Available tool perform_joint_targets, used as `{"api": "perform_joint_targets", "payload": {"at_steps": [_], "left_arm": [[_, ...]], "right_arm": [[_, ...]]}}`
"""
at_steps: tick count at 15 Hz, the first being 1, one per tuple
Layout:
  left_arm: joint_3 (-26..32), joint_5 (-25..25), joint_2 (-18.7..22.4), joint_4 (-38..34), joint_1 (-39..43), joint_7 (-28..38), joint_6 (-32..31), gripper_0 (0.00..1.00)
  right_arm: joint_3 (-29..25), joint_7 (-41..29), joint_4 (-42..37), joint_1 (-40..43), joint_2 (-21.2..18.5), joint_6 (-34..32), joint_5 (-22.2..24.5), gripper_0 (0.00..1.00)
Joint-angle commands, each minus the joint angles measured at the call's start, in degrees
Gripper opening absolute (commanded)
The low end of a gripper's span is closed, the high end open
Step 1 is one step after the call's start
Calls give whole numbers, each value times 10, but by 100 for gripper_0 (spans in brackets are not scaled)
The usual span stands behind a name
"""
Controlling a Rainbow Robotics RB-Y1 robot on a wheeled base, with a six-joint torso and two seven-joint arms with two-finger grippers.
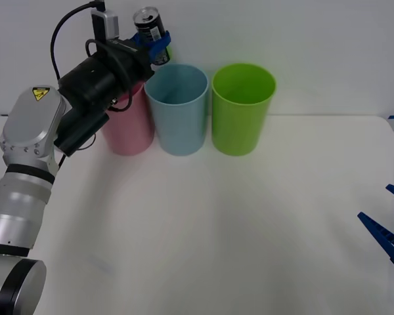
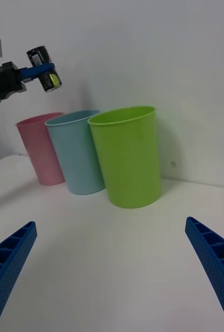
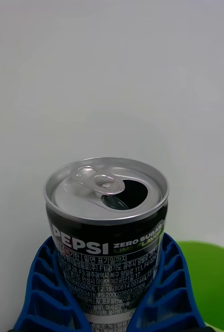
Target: Grasp the object on the table and drop it into the matching bin: aluminum can to the light blue bin, PET bottle to the pink bin.
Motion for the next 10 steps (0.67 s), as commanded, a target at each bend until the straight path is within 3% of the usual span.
{"api": "perform_joint_targets", "payload": {"at_steps": [1, 8, 10], "left_arm": [[-5, -9, 0, 17, -19, -2, 7, 0], [-15, -13, -1, 19, -21, -3, 15, 1], [-17, -12, 0, 19, -21, -3, 15, 9]], "right_arm": [[0, 0, 0, 0, 0, 0, 0, 100], [0, 0, 0, 0, 0, 0, 0, 100], [0, 0, 0, 0, 0, 0, 0, 100]]}}
